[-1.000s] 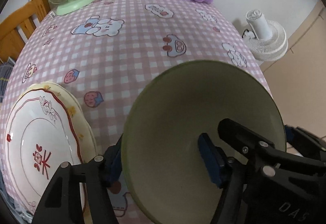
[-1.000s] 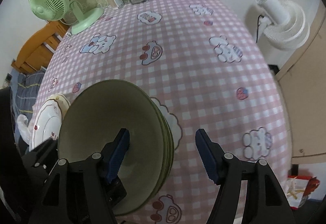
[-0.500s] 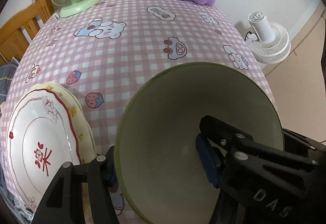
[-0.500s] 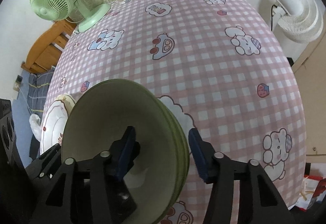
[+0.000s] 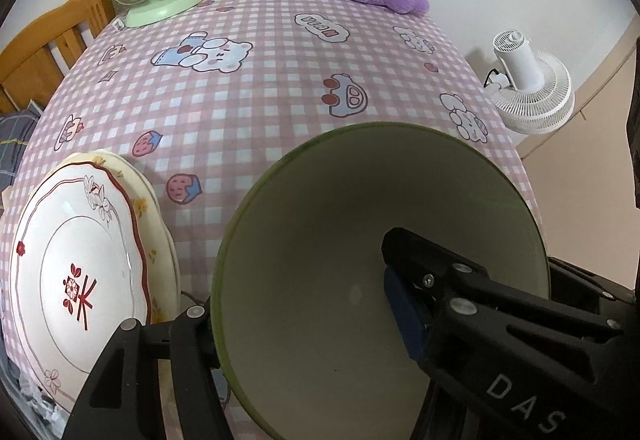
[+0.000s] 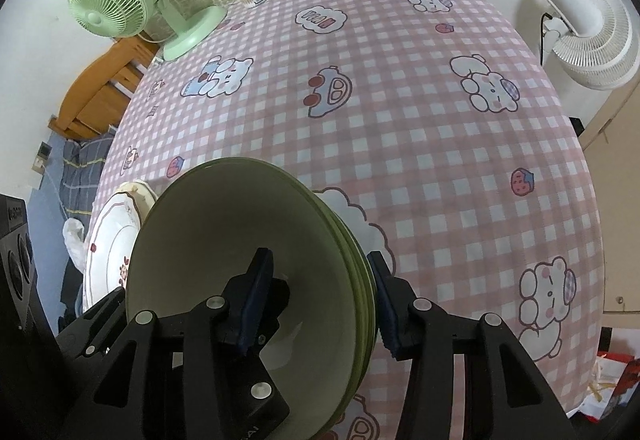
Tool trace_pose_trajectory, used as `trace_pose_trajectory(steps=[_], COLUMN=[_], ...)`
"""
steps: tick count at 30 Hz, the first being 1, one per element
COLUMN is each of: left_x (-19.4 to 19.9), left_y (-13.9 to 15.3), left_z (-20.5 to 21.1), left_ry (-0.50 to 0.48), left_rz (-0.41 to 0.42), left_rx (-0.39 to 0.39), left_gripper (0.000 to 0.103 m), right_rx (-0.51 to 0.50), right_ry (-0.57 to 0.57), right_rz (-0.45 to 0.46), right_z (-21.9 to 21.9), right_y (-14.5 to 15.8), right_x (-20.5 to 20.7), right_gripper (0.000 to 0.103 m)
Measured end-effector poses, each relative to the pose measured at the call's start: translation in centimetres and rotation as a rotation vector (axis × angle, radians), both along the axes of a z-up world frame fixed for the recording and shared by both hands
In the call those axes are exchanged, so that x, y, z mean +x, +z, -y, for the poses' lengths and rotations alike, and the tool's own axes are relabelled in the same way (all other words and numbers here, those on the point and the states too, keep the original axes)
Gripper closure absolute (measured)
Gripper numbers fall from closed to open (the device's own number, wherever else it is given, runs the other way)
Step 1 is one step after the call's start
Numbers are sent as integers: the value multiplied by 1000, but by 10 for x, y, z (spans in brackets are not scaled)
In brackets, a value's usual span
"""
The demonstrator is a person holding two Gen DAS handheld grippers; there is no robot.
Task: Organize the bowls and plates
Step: 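Lift the bowl stack and carry it over the white plate stack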
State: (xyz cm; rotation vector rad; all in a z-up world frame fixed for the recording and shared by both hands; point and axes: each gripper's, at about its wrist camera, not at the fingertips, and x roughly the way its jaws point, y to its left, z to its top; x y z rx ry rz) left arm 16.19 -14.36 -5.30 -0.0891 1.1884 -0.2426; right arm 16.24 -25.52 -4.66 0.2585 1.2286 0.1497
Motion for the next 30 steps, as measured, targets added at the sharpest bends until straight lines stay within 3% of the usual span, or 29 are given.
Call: trace_pose_trajectory(steps=[5,14,30], left_x=[-1,-7,-23], left_y=[10,44,74], left_z=[0,-15,-103], left_ry=[6,23,-9], left_rz=[-9,26,78], left_rx=[-8,-39,-64], left_gripper=[39,39,39], right_rx=[14,-6,-21], right_ry=[-2,1,-41], right_rz=[-17,24,87], right_z=[2,-8,-89], right_y=[5,42,77], right_x=[1,-4,-24], right_gripper=[52,52,52])
